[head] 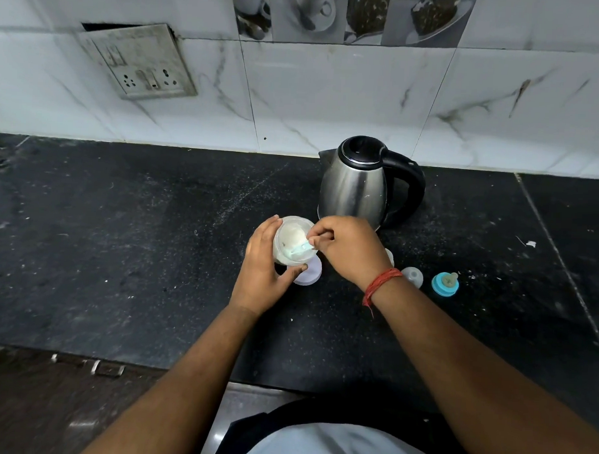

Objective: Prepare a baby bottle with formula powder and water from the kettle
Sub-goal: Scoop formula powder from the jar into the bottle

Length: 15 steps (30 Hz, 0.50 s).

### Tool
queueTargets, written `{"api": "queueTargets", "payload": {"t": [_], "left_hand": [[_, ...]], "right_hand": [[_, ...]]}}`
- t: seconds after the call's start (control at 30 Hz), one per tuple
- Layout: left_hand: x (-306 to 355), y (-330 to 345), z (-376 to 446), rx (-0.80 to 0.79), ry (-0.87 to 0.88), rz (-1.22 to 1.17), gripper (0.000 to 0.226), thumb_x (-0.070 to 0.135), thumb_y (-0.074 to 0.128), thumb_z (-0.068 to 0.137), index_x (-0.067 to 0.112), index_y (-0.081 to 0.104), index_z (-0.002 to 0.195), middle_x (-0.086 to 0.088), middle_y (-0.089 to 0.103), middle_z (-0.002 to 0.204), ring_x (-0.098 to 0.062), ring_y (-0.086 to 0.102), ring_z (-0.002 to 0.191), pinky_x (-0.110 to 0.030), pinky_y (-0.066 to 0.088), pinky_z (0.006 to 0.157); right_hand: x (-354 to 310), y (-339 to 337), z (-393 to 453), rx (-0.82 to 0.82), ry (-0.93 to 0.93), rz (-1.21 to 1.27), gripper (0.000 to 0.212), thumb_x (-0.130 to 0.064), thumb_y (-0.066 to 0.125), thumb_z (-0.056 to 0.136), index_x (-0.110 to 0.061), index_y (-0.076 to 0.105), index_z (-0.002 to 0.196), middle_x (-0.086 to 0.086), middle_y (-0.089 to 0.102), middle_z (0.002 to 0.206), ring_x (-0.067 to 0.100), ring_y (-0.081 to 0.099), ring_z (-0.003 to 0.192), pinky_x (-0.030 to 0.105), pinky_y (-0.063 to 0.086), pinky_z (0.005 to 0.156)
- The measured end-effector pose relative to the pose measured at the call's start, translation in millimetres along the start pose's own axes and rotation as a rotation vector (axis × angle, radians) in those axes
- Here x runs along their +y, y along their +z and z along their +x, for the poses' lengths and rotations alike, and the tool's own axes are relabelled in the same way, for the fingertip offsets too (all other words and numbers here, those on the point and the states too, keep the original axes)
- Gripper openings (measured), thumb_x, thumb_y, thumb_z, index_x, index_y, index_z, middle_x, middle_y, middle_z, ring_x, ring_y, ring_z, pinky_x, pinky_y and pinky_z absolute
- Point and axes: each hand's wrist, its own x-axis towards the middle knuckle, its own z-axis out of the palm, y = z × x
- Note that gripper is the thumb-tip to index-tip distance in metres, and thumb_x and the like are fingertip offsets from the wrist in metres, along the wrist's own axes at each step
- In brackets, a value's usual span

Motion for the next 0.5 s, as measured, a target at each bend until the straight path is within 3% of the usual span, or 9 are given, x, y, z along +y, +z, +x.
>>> {"api": "queueTargets", "payload": {"t": [0.13,0.37,0.5], "left_hand": [[-3,-2,-4,0.004,-0.071,-0.052,0.091,0.031,0.090,0.079,0.016,0.037,0.152,0.003,0.043,0.154,-0.011,0.040,0.144,-0.039,0.039,0.119],[-17,-15,-14,0.013,-0.159,-0.085,0.089,0.038,0.088,0.079,0.019,0.039,0.151,0.008,0.047,0.148,-0.011,0.044,0.141,-0.043,0.043,0.114],[-25,-23,-19,0.017,-0.218,-0.106,0.088,0.042,0.087,0.079,0.029,0.037,0.150,0.028,0.042,0.145,-0.003,0.042,0.141,-0.031,0.040,0.115]], "right_hand": [[4,10,1,0.063,0.072,0.212,0.014,-0.011,0.074,0.088,-0.022,0.077,0.080,-0.025,0.064,0.057,-0.012,0.060,0.059,0.003,0.040,0.057],[2,30,7,0.074,0.227,0.452,0.015,-0.010,0.069,0.090,-0.021,0.075,0.081,-0.001,0.075,0.075,-0.006,0.054,0.043,0.009,0.035,0.039],[-3,41,9,0.063,0.301,0.536,0.016,-0.010,0.068,0.090,-0.020,0.074,0.079,-0.004,0.075,0.070,-0.004,0.052,0.042,0.016,0.033,0.035]]}}
